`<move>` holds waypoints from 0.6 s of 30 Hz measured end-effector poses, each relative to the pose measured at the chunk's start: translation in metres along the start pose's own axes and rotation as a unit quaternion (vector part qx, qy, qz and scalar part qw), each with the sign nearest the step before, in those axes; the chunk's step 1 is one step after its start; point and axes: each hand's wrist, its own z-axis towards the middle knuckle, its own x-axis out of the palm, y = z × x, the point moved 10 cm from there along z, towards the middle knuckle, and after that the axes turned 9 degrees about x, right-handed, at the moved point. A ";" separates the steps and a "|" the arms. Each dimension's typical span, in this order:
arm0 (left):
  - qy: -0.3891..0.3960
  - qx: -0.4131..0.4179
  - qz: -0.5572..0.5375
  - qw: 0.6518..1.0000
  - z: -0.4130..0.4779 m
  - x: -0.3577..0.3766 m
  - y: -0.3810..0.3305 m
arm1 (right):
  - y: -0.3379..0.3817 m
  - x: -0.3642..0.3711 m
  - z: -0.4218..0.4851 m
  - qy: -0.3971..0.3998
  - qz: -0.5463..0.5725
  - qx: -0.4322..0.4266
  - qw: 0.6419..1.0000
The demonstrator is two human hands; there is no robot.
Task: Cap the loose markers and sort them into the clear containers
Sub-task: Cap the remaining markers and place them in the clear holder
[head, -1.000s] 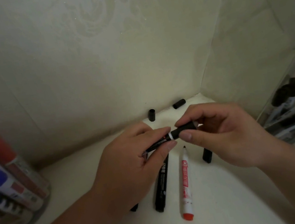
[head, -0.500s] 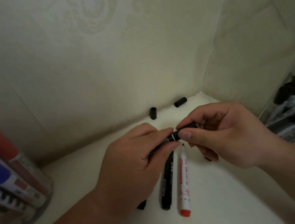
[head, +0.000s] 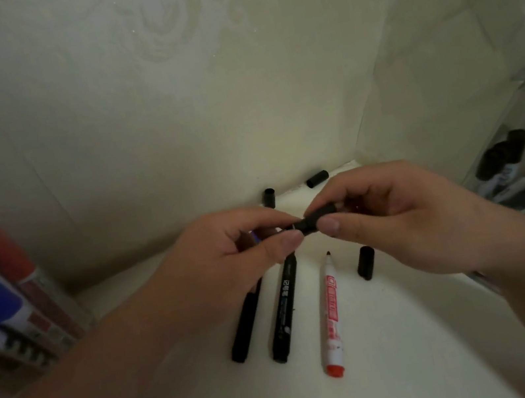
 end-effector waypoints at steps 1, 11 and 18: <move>0.021 -0.012 -0.005 1.000 0.001 0.001 0.002 | 0.000 0.001 -0.001 0.004 -0.025 -0.010 1.000; 0.016 0.037 0.077 0.996 0.007 -0.011 -0.013 | 0.016 0.000 -0.001 -0.087 -0.135 -0.076 0.984; 0.079 0.034 0.063 0.994 0.003 0.003 -0.024 | 0.028 0.005 -0.006 -0.107 -0.154 -0.092 0.978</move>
